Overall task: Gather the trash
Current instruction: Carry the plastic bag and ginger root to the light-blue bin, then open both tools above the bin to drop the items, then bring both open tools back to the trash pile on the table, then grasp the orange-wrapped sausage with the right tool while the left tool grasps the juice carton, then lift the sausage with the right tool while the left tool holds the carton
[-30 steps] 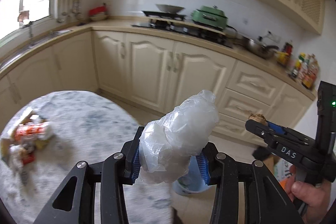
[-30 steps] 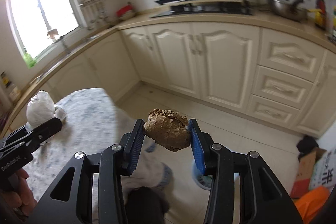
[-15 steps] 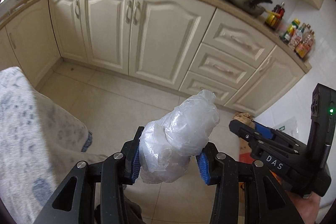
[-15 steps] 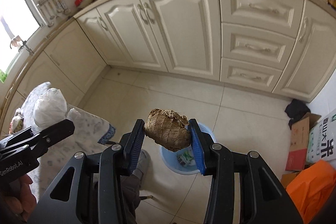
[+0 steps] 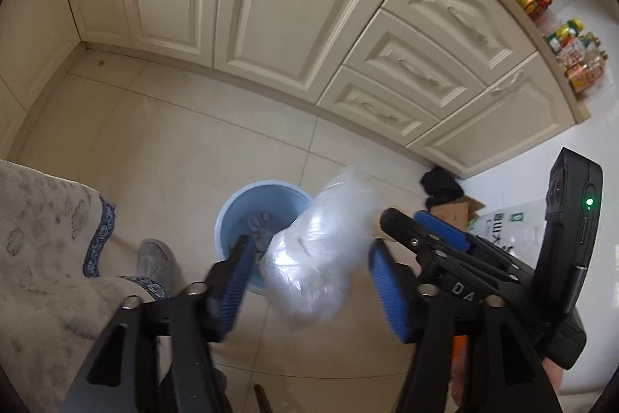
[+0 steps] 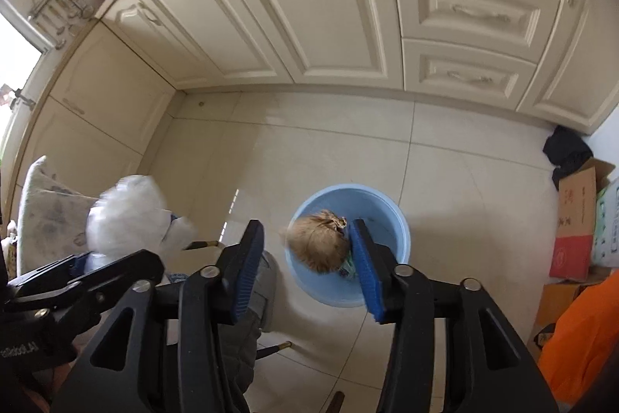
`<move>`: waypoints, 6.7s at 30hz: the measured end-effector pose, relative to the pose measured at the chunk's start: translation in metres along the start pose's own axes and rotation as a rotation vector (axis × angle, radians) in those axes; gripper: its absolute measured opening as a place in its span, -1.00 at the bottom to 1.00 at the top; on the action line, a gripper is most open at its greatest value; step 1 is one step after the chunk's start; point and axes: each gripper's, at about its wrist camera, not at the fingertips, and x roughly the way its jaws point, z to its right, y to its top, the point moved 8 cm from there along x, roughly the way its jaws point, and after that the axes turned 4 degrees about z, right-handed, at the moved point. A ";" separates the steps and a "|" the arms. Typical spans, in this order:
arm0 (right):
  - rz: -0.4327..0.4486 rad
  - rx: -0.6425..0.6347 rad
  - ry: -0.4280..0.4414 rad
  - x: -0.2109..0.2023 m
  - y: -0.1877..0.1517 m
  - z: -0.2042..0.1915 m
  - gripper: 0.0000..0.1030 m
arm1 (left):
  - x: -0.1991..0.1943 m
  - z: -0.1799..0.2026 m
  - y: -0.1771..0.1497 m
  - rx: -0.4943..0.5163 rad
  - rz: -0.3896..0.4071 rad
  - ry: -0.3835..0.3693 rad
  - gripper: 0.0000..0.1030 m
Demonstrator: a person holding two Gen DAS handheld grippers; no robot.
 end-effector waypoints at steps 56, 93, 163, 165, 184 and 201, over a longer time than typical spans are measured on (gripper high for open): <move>0.327 -0.631 0.427 -0.240 -0.128 -0.448 1.00 | -0.420 -0.184 -0.301 -0.356 0.866 0.572 0.97; -0.031 -1.249 0.309 0.010 -0.189 -0.631 0.27 | -0.348 -0.426 -0.260 -0.603 0.611 0.405 0.96; -0.081 -1.085 0.376 -0.045 -0.257 -0.542 -0.37 | -0.397 -0.299 -0.362 -0.506 0.613 0.486 -0.38; -0.088 -1.052 0.429 -0.054 -0.255 -0.541 -0.41 | -0.399 -0.299 -0.364 -0.505 0.616 0.489 -0.38; -0.129 -0.977 0.503 -0.089 -0.250 -0.489 -0.21 | -0.393 -0.282 -0.359 -0.474 0.601 0.476 -0.38; -0.070 -1.090 0.361 -0.066 -0.273 -0.519 -0.24 | -0.390 -0.282 -0.364 -0.486 0.594 0.473 -0.38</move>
